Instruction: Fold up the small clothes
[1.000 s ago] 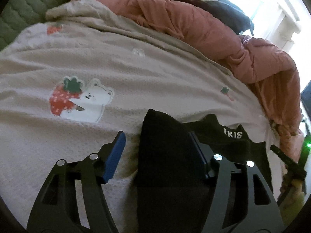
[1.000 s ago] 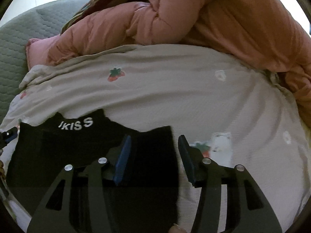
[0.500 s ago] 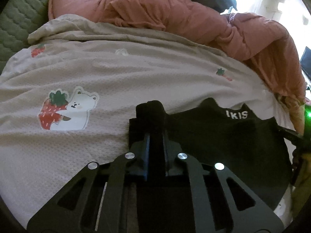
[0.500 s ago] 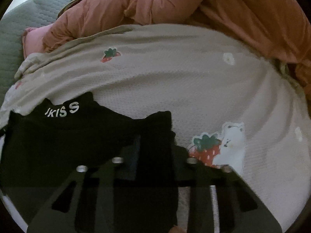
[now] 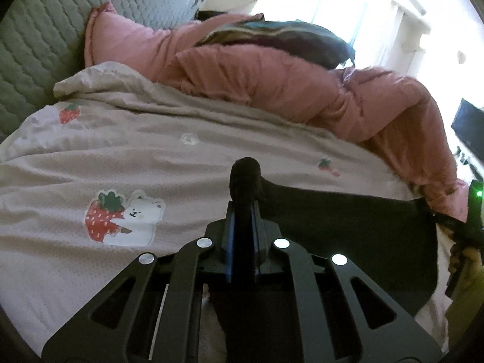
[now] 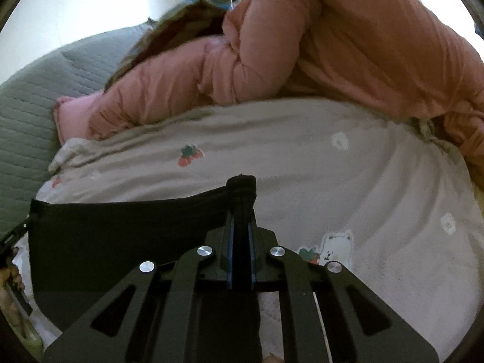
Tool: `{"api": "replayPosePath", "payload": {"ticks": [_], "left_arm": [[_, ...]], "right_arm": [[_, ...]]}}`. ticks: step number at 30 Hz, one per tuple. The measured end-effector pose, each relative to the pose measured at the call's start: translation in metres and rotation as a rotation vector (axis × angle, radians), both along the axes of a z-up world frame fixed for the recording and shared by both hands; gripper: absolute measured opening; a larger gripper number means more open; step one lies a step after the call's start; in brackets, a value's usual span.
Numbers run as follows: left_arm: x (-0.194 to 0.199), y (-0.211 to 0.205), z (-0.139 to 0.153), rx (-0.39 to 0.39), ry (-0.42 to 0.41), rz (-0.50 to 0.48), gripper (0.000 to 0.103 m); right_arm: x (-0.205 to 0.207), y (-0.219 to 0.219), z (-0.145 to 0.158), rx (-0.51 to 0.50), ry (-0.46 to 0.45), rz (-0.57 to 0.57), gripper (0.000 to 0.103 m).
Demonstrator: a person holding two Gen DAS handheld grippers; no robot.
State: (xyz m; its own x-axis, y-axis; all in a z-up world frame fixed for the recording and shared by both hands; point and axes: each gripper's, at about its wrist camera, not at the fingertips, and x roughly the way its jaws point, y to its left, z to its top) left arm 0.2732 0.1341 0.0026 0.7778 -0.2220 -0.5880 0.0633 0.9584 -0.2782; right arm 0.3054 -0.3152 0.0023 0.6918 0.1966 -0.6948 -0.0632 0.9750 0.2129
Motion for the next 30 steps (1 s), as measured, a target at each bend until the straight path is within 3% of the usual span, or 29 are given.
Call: {"api": "replayPosePath", "payload": {"ticks": [3,8,14,16,22,25,29,30], "left_arm": [[0.009,0.0,-0.018,0.021,0.065,0.014,0.003],[0.018,0.0,-0.043,0.049,0.135,0.03,0.004],[0.014,0.0,-0.053,0.061,0.155,0.038,0.006],[0.013,0.001,-0.052,0.063,0.155,0.046,0.013],[-0.001,0.007,-0.038,0.08,0.13,0.084,0.021],[-0.01,0.007,-0.031,0.079,0.119,0.103,0.027],[-0.021,0.005,-0.019,0.079,0.096,0.113,0.033],[-0.024,0.004,-0.016,0.08,0.088,0.114,0.039]], "right_arm": [[0.013,0.01,-0.033,-0.026,0.081,-0.01,0.007],[0.015,0.011,-0.061,-0.048,0.116,-0.036,0.007],[0.016,0.017,-0.063,-0.114,0.121,-0.058,0.013],[0.014,0.018,-0.062,-0.128,0.12,-0.06,0.014],[-0.004,0.013,-0.046,-0.16,0.079,-0.061,0.033],[-0.018,0.009,-0.035,-0.151,0.056,-0.063,0.047],[-0.037,0.008,-0.025,-0.151,0.034,-0.042,0.052],[-0.043,0.008,-0.022,-0.151,0.028,-0.037,0.053]]}}
